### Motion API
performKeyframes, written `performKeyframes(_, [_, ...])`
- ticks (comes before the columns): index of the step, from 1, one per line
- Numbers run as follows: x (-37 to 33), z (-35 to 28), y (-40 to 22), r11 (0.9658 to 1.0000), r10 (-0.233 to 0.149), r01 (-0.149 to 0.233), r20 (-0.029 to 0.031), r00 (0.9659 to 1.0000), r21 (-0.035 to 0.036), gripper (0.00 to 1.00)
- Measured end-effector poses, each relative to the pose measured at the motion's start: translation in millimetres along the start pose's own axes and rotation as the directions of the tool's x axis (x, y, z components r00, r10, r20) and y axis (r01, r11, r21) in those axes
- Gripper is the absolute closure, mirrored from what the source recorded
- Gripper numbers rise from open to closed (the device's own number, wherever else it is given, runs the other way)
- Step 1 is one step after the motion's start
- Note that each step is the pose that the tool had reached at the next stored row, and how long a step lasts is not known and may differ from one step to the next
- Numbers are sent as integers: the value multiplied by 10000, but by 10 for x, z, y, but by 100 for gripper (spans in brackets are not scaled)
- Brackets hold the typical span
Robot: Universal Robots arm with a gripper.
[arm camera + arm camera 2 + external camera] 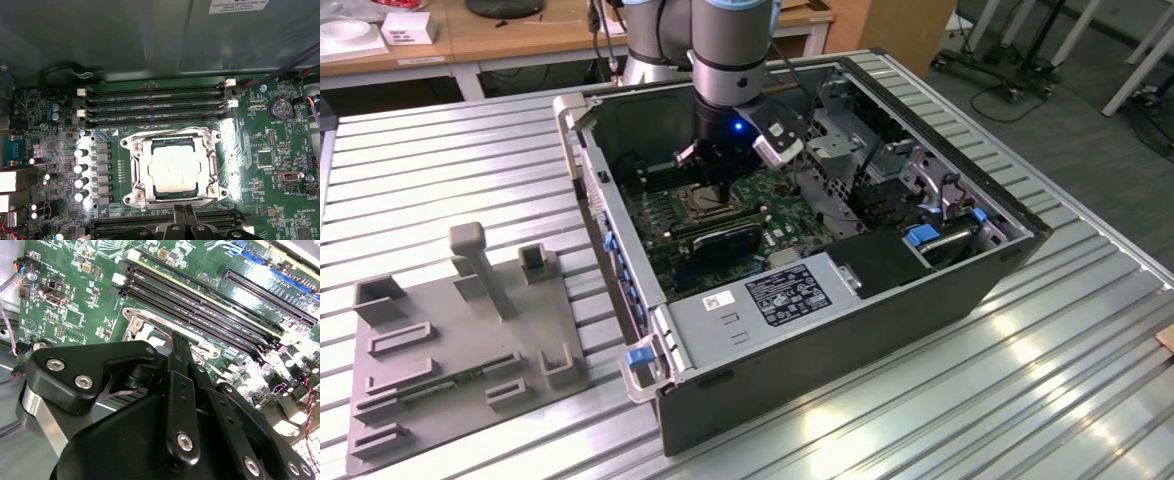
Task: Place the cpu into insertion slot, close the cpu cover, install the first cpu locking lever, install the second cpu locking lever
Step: 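Install the second cpu locking lever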
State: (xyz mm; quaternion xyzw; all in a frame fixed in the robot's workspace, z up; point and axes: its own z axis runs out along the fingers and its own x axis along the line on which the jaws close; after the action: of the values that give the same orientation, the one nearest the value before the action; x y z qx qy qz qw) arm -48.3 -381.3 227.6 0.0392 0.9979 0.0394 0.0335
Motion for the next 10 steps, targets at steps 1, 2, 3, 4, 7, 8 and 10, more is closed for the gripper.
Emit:
performKeyframes(1, [7, 0, 0, 10000, 0, 0, 0, 10000, 0, 90])
performKeyframes(2, [15, -1, -1, 10000, 0, 0, -1, 10000, 2, 90])
performKeyframes(3, [25, -1, -2, 10000, 1, -1, -1, 10000, 2, 90])
performKeyframes(4, [34, -1, -3, 10000, 0, 0, 0, 10000, 2, 90])
performKeyframes(7, [64, -2, -5, 10000, 0, 0, 0, 10000, 2, 90])
performKeyframes(8, [73, -2, -6, 10000, 0, 0, 0, 10000, 2, 90])
performKeyframes(10, [90, -2, -7, 10000, 0, 0, 0, 10000, 2, 90])
